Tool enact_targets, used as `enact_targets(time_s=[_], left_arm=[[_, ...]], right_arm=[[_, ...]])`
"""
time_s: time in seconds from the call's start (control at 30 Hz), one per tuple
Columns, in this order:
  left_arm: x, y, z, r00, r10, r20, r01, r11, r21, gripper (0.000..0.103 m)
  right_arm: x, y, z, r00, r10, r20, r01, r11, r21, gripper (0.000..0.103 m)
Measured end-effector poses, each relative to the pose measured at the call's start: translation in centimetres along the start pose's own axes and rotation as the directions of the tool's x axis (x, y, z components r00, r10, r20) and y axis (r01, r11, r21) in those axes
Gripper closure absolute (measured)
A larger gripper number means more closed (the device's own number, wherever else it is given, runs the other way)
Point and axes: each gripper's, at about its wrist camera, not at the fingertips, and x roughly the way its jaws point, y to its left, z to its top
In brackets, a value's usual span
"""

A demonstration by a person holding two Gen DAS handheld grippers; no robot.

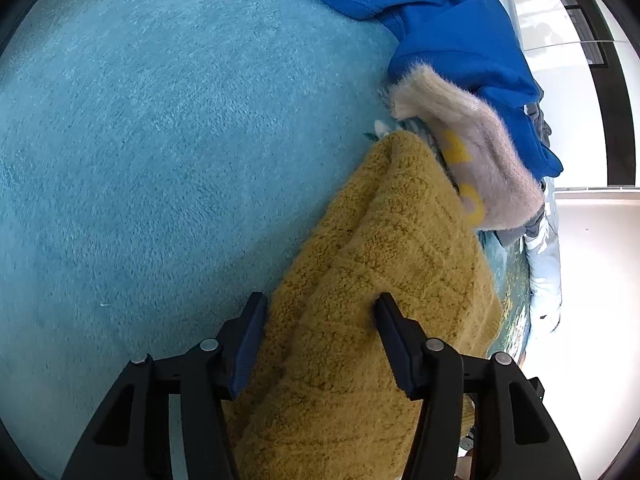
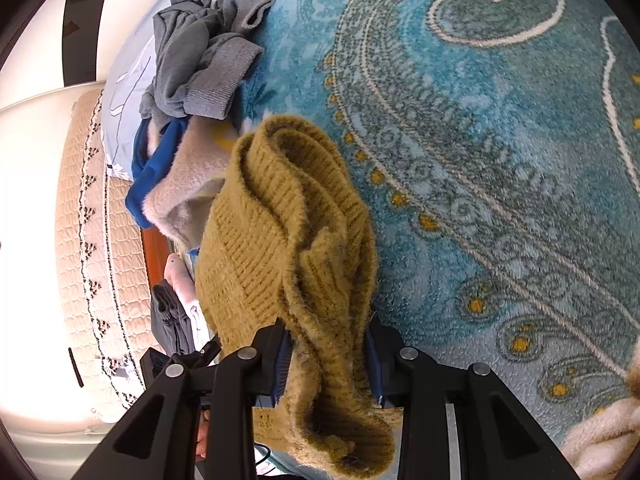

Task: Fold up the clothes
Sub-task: 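Lift the folded sweater with both grippers and carry it toward the folded stack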

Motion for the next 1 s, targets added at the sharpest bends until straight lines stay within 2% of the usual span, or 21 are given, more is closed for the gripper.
enact_targets(time_s=[0.17, 0.23, 0.4, 0.57, 0.7, 0.87, 1.0], left_arm=[[0.0, -0.6, 0.0, 1.0, 0.005, 0.018, -0.005, 1.0, 0.007, 0.07], [-0.2, -0.8, -0.1, 1.0, 0.008, 0.026, -0.008, 1.0, 0.012, 0.073], [-1.0, -1.8, -0.6, 0.998, 0.018, 0.053, -0.02, 0.999, 0.042, 0.076], [-1.8, -2.2, -0.9, 0.997, 0.008, 0.071, -0.01, 1.0, 0.024, 0.077], [-3.2, -3.0, -1.2, 0.992, 0.001, 0.123, -0.005, 0.999, 0.035, 0.078], [-6.7, -2.5, -1.4, 0.975, -0.059, 0.216, 0.052, 0.998, 0.039, 0.078], [-10.8, -1.8, -0.2, 0.935, -0.189, 0.301, 0.175, 0.982, 0.072, 0.078]], right_arm=[[-0.2, 0.5, -0.4, 0.999, -0.026, 0.027, 0.025, 1.0, 0.007, 0.069], [-0.2, 0.8, -0.7, 0.999, -0.035, 0.04, 0.034, 0.999, 0.007, 0.069], [-1.2, 2.2, -1.6, 0.997, -0.02, 0.071, 0.022, 1.0, -0.018, 0.071], [-2.2, 4.6, -2.3, 0.997, 0.011, 0.077, -0.005, 0.996, -0.084, 0.071], [-3.0, 6.6, -3.0, 0.996, 0.038, 0.075, -0.027, 0.99, -0.14, 0.071], [-3.6, 9.8, -3.9, 0.994, 0.069, 0.082, -0.052, 0.979, -0.197, 0.071], [-4.7, 13.4, -4.4, 0.989, 0.115, 0.091, -0.087, 0.959, -0.27, 0.071]])
